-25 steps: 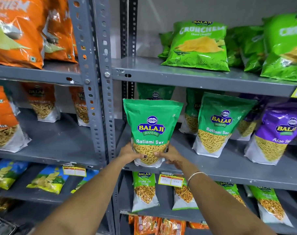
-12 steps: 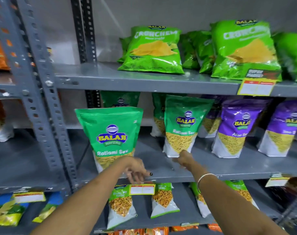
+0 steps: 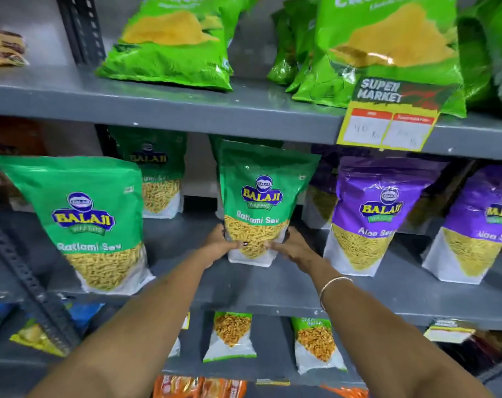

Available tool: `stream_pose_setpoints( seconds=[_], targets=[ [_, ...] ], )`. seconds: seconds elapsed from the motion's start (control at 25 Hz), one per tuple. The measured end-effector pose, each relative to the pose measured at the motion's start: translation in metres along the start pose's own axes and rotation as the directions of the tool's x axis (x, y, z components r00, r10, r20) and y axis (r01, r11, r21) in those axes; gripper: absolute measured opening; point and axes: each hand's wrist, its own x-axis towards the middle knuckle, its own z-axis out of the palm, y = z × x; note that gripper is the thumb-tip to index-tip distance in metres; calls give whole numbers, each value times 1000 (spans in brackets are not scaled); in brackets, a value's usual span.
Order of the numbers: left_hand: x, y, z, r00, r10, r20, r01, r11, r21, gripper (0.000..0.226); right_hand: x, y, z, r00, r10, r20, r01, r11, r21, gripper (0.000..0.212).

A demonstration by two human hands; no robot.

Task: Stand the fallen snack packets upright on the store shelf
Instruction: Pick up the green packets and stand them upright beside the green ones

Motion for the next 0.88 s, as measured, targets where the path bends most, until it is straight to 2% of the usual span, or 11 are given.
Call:
stream_pose_setpoints(
  seconds=[0.16,0.28,0.32,0.4,0.6,0.72,0.88],
  targets=[
    [-19,0,-3,998,-38,-53,40,998,41,34,-26,-2,4,997,-15,-71,14,1000,-12,73],
    [-37,-9,-8,999,-51,-20,53,991,124,58,-55,-2,7,995,-22,-96,14,996,-84,69],
    [-46,-11,-11,999,-44,-13,45,989,144,59,-66,-4,9,994,-30,-104,20,996,-89,67],
    [-59,-14,-15,999,-36,-8,36,982,186,50,-82,-6,12,993,-41,-107,29,994,-103,64],
    [-73,-22,-25,998,-55,21,48,970,237,52,-106,-12,21,993,-37,-109,24,993,-113,60],
    [-81,-18,-27,999,-21,36,10,964,265,35,-109,-11,25,995,-2,-104,-6,997,-79,59],
    [-77,-16,-30,996,19,91,-41,969,246,43,-106,-9,28,990,53,-131,-62,996,-59,57]
  ],
)
